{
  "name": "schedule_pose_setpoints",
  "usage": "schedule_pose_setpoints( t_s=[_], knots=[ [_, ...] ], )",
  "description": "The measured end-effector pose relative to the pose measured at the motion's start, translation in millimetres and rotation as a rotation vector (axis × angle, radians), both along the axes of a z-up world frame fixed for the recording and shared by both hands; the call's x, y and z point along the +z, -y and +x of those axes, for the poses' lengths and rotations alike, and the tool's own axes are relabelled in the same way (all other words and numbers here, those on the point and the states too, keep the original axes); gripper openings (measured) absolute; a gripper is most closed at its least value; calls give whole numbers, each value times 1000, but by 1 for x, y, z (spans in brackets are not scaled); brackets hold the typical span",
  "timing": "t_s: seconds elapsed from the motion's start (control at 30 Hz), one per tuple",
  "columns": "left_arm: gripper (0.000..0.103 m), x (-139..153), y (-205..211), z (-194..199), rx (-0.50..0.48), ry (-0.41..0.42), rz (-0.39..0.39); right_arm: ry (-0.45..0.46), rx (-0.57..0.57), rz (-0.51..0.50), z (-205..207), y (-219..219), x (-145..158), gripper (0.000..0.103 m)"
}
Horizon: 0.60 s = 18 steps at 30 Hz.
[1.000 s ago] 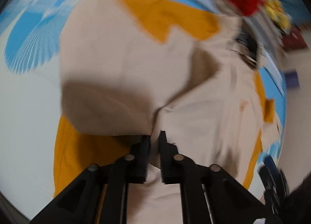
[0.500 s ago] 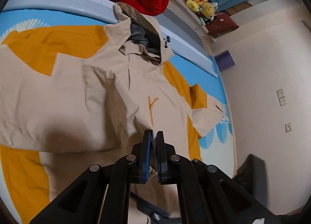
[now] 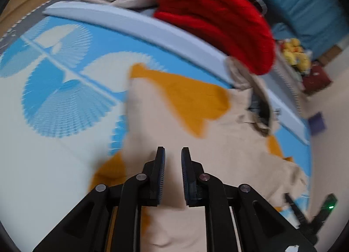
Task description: Fold large clothes
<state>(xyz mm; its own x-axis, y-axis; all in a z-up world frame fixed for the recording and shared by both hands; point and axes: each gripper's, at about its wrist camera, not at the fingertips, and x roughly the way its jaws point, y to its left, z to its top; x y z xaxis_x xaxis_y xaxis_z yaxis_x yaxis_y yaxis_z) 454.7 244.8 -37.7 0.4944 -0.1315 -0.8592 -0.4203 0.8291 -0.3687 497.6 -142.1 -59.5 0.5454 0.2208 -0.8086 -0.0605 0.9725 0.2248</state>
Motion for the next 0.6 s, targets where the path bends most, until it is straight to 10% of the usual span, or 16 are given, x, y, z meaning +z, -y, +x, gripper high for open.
schedule_pose_setpoints(
  t_s=[0.43, 0.6],
  knots=[
    [20, -51, 22, 9, -126, -178, 65, -66, -224, -9, 25, 79, -17, 6],
    [28, -94, 28, 6, -184, -372, 212, -90, -373, -42, 20, 106, -24, 18]
  ],
)
